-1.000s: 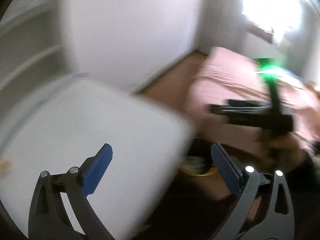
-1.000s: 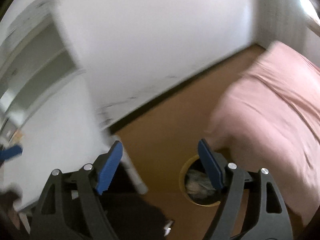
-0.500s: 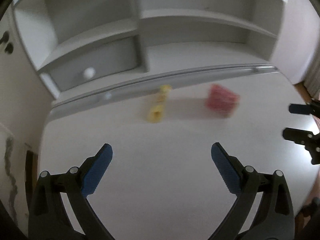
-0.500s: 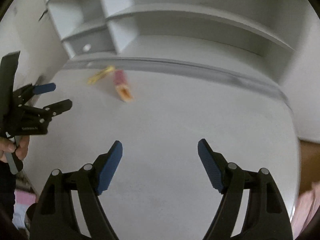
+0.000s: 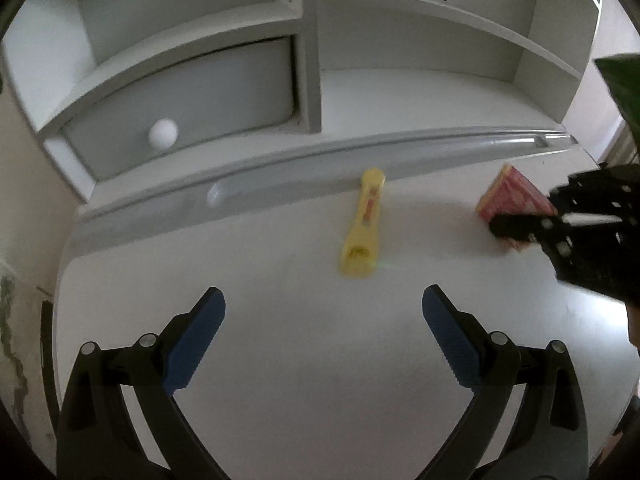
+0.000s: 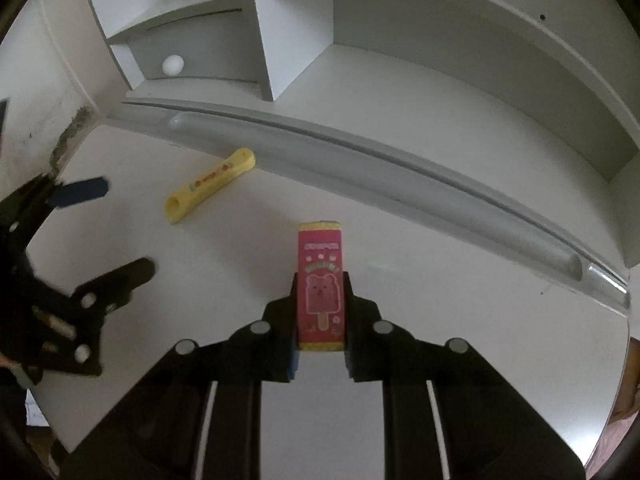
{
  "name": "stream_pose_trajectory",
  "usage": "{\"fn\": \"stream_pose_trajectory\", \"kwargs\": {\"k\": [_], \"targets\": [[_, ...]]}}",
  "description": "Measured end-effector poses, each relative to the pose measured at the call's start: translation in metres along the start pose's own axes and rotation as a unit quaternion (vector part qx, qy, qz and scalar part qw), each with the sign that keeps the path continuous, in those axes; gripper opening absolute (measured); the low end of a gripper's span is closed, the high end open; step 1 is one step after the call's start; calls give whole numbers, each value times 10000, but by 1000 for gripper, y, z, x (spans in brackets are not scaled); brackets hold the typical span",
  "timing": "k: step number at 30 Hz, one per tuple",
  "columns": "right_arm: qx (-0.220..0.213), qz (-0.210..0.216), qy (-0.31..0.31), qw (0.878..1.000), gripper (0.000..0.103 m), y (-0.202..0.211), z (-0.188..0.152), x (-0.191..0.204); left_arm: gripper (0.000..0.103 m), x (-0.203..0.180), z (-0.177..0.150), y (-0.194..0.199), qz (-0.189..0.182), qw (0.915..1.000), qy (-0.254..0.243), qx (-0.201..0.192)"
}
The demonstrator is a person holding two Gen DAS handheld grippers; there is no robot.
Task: Collect trash
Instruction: 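Grasp the pink popsicle-print box with the right tool, then grasp the yellow tube with the left tool, then carry the pink box and yellow tube to the bin with both tools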
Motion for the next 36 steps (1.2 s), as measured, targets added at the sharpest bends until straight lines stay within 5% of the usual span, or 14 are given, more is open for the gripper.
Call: {"fn": "stream_pose_trajectory", "kwargs": {"k": [8, 12, 13, 14, 15, 22, 28, 36], "targets": [[-123, 68, -212, 9997, 17, 15, -19, -26, 92, -10, 41, -18, -163, 9998, 34, 54], [-126, 18, -336, 9994, 17, 24, -34, -41, 62, -20, 44, -26, -122, 9996, -58, 265], [-133, 12, -396, 9991, 17, 27, -40, -46, 49, -23, 44, -26, -34, 9996, -146, 252], [-175, 21, -504, 9986, 17, 34, -49, -54, 23, -28, 44, -24, 13, 9994, -261, 246], [-223, 40, -599, 9980, 17, 39, -57, -60, 12, -34, 44, -22, -15, 9991, -313, 299], [-430, -187, -1512, 9874, 17, 84, -162, -113, 12, -100, 29, 1, -216, 9985, -475, 142], [-658, -813, -2597, 9600, 17, 131, -281, -177, 12, -223, 8, 38, -869, 9892, -1172, -152], [-700, -1653, -4364, 8817, 17, 171, -471, -264, 12, -427, -30, 79, -1946, 9506, -2404, -277]]}}
Point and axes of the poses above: each gripper's, at about its wrist camera, not at the fingertips, and y roughly against the way its jaws point, x to its left, z to its top, the point moved 6 cm from there along -y, roughly the way its jaws point, and after that the axes turned 7 degrees about x, right-handed, at the moved point
